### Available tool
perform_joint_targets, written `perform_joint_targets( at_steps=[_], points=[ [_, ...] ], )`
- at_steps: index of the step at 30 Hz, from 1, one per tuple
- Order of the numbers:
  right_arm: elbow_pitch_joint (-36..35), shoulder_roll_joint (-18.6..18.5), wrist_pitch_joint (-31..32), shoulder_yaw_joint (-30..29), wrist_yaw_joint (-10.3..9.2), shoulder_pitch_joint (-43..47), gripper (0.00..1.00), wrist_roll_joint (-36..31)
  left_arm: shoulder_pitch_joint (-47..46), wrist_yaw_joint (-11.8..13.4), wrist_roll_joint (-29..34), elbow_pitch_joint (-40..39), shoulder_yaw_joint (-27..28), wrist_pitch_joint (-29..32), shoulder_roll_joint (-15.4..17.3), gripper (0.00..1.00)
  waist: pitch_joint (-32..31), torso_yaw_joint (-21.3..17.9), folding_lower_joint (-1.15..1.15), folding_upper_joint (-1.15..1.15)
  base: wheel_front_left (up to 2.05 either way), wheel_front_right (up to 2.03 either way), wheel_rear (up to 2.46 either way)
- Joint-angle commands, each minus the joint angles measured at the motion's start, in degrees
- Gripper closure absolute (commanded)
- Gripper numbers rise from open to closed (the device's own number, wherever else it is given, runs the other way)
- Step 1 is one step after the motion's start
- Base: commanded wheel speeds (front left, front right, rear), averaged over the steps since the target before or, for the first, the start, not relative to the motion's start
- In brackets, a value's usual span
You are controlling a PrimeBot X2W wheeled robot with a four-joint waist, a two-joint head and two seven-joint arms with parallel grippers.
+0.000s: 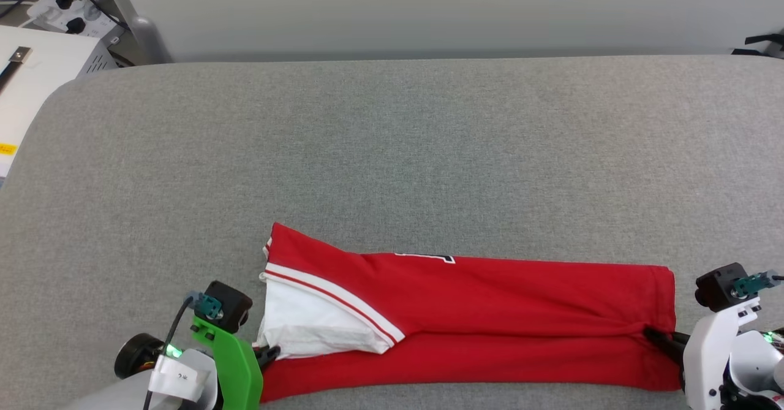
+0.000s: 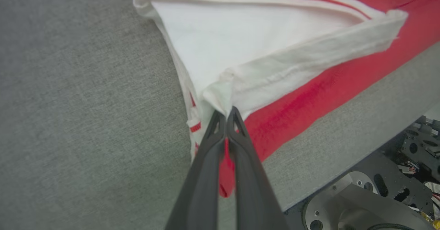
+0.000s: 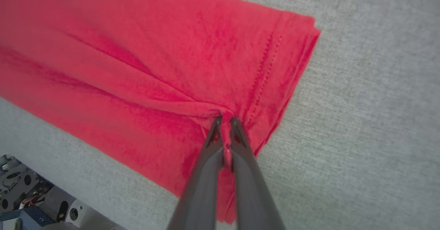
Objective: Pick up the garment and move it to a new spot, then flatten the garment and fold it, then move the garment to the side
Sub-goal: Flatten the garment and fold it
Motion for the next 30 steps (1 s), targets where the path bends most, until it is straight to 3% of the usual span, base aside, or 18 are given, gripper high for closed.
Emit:
perform_joint_targets(
  at_steps=[1, 2, 3, 4, 5, 11, 16, 20, 24, 30],
  points=[
    [0.7, 0.6, -0.2, -0.1, -0.01, 0.9, 1.0, -0.5, 1.1, 0.0, 0.0, 0.8, 0.1, -0.4, -0.7, 1.0, 0.4, -0.1, 0.0, 0.0, 0.0, 0.0, 0.0],
    [1.2, 1.2, -0.5, -0.1, -0.01, 1.0, 1.0, -0.8, 1.2, 0.0, 0.0, 1.5, 0.2, -0.8, -1.1, 1.0, 0.5, -0.1, 0.0, 0.0, 0.0, 0.0, 0.0],
    [1.6, 1.7, -1.1, -0.5, -0.01, 1.1, 1.0, -0.8, 1.3, 0.3, 0.0, 2.1, 0.5, -1.5, -1.4, 0.81, 0.5, -0.1, 0.0, 0.0, 0.0, 0.0, 0.0],
    [1.9, 2.3, -1.6, -0.8, -0.01, 1.3, 0.6, -0.7, 1.5, 0.5, 0.2, 2.6, 0.8, -2.7, -1.8, 0.0, 0.4, 0.0, 0.0, 0.0, 0.0, 0.0, 0.0],
    [2.0, 2.6, -2.2, -1.1, -0.01, 1.4, 0.0, -0.5, 1.8, 0.6, 0.1, 3.0, 1.2, -3.8, -2.2, 0.0, 0.2, 0.0, 0.0, 0.0, 0.0, 0.0, 0.0],
    [-1.6, 1.9, -4.9, -3.7, -0.01, 2.8, 0.0, 1.2, 3.7, 4.4, 1.5, 3.3, 4.8, -14.1, -2.6, 0.0, -2.0, 0.3, 0.0, 0.0, 0.0, 0.0, 0.0],
    [-5.1, -1.1, -4.9, -7.8, -0.01, 4.0, 0.0, 3.1, 5.7, 10.6, 3.5, 2.8, 8.8, -21.2, -2.6, 0.0, -3.2, 0.6, 0.0, 0.0, 0.0, 0.0, 0.0],
    [-7.1, -3.8, -2.9, -10.8, -0.01, 5.0, 0.0, 4.9, 7.9, 14.8, 6.8, 1.6, 13.4, -22.5, -3.4, 0.0, -3.7, 1.0, 0.0, 0.0, 0.0, 0.0, 0.0],
    [-7.8, -6.3, 1.1, -13.3, -0.01, 6.3, 0.0, 7.9, 11.3, 18.3, 14.3, -1.4, 21.9, -22.6, -5.4, 0.0, -3.5, 1.5, 0.0, 0.0, 0.0, 0.0, 0.0],
    [-7.1, -8.7, 8.4, -14.6, -0.01, 7.7, 0.0, 11.1, 18.8, 20.7, 26.4, -5.9, 34.7, -22.6, -9.9, 0.0, -2.3, 2.5, 0.0, 0.0, 0.0, 0.0, 0.0]
  ],
)
